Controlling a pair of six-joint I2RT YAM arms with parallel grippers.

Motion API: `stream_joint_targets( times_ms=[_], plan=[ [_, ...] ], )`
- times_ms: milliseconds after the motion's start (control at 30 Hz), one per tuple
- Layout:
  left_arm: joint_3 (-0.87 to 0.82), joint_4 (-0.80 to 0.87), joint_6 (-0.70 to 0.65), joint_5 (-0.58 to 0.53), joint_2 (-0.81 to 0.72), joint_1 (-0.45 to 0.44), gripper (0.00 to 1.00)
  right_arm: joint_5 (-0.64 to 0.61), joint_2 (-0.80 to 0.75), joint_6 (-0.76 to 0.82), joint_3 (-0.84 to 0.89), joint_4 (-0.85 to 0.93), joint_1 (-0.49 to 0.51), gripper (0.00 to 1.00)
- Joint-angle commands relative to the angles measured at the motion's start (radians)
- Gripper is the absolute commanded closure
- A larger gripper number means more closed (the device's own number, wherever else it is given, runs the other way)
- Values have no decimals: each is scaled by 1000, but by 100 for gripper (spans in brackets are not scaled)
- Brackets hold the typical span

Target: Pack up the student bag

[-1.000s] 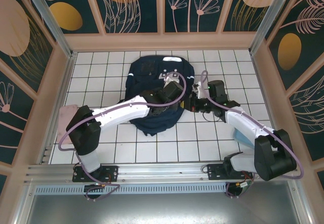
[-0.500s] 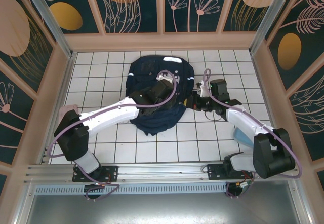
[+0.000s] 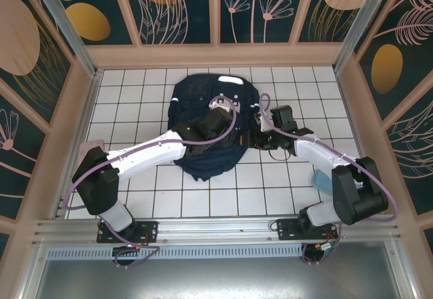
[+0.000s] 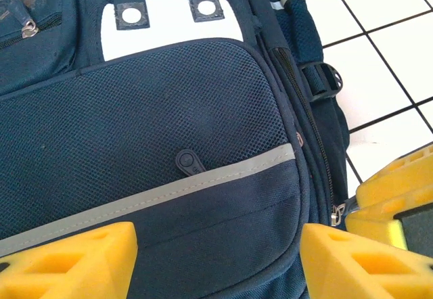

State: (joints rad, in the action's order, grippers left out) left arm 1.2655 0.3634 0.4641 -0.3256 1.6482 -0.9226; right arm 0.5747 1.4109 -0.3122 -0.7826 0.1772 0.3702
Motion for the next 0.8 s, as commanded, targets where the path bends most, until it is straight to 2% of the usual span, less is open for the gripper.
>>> stream_joint_targets(
  times_ms=[0, 133, 200, 400, 500, 767],
  plan=[
    [-8, 22, 8, -34, -33, 6, 33, -78, -21, 34, -48, 27, 6, 57],
    [-14, 25, 18, -40, -36, 9, 30, -175, -6, 34, -59, 46, 6, 42],
    [-16, 26, 21, -40, -35, 9, 29, -183, 32, 47, -72, 63, 6, 40],
    [-14, 31, 24, -42, -35, 12, 27, -73, 67, 85, -81, 54, 35, 40],
    [-14, 31, 25, -45, -34, 15, 26, -71, 62, 99, -84, 86, 65, 44],
    [-8, 30, 22, -45, -27, 16, 26, -131, 40, 95, -84, 143, 111, 65]
  ],
)
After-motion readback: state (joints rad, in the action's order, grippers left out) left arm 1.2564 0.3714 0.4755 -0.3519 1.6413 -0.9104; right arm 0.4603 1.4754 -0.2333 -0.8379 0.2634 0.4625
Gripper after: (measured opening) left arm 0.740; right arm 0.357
